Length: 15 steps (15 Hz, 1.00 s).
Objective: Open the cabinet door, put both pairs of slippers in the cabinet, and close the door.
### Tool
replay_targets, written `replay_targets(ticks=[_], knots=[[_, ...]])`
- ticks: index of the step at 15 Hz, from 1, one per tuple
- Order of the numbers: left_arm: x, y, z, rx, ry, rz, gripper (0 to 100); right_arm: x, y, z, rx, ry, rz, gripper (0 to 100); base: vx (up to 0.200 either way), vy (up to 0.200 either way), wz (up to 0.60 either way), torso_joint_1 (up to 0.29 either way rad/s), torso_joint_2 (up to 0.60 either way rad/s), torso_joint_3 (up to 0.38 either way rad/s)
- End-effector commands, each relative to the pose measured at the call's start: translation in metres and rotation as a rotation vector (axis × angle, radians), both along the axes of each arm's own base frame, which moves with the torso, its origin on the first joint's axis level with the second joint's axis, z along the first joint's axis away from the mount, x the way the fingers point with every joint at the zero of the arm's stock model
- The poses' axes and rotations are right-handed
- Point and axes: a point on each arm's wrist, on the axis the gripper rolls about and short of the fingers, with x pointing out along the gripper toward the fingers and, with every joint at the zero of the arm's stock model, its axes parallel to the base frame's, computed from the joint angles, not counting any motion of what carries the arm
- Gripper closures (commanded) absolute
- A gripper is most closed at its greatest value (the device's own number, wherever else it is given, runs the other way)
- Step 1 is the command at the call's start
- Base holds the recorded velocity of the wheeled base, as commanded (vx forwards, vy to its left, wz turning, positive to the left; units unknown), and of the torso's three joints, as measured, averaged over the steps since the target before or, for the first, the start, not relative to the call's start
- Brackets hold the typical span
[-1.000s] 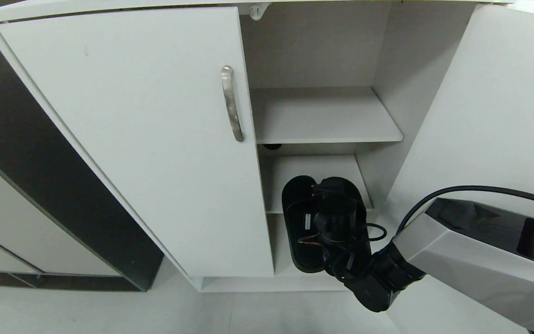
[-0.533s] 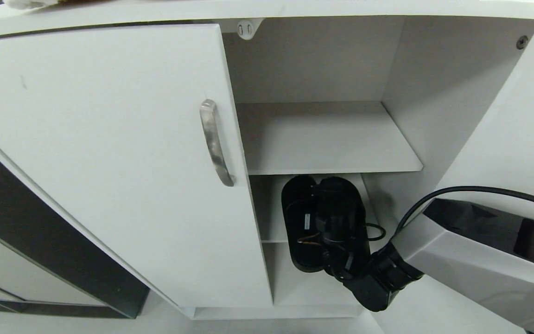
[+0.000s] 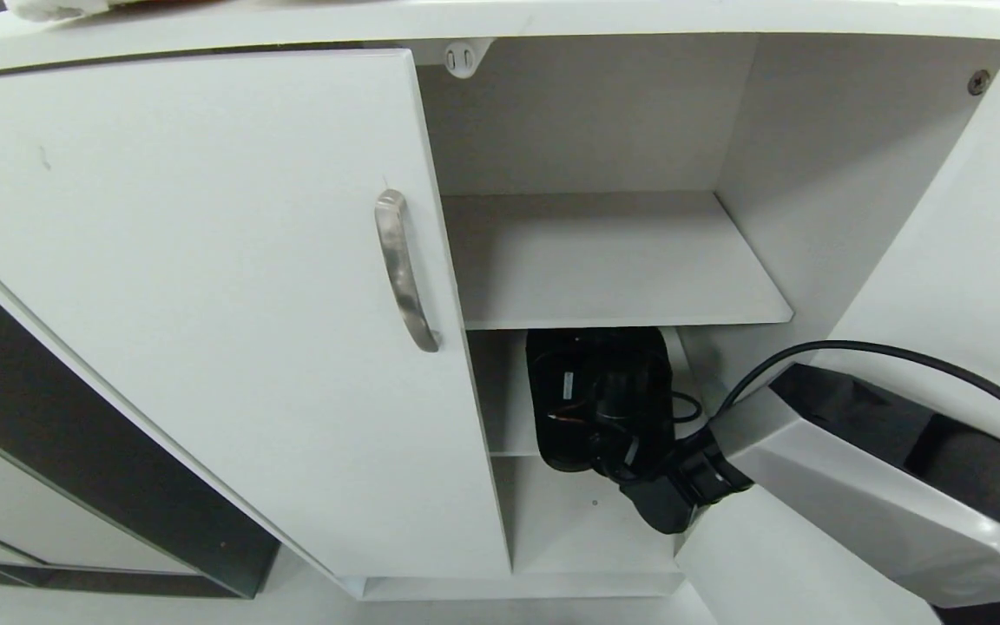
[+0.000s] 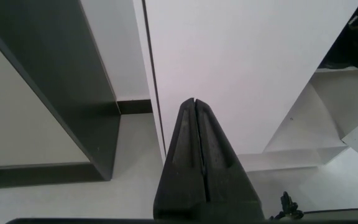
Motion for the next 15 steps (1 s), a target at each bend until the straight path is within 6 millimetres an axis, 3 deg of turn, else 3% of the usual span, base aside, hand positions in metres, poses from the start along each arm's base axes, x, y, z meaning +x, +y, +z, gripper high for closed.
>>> replay_targets(ticks=[1,4,10,11,15], knots=[[0.000,0.000,0.000,-0.001,0.001,0.001,100,0.021,-0.002,-0.014,0.003,-0.006,-0.029,100,0.000,0.000,0.00,0.000,0.00,0.000],[0.000,0.000,0.000,-0.001,0.001,0.004,100,0.033,-0.002,-0.018,-0.004,0.003,-0.044,100,0.000,0.000,0.00,0.000,0.00,0.000],[0.000,0.000,0.000,-0.001,0.001,0.004,100,0.037,0.000,-0.019,-0.005,0.006,-0.046,100,0.000,0.000,0.00,0.000,0.00,0.000],[0.000,0.000,0.000,-0.001,0.001,0.004,100,0.037,0.000,-0.019,-0.007,0.006,-0.046,0,0.000,0.000,0.00,0.000,0.00,0.000],[0.000,0.000,0.000,-0.001,0.001,0.005,100,0.034,-0.001,-0.022,-0.015,0.018,-0.044,0,0.000,0.000,0.00,0.000,0.00,0.000]])
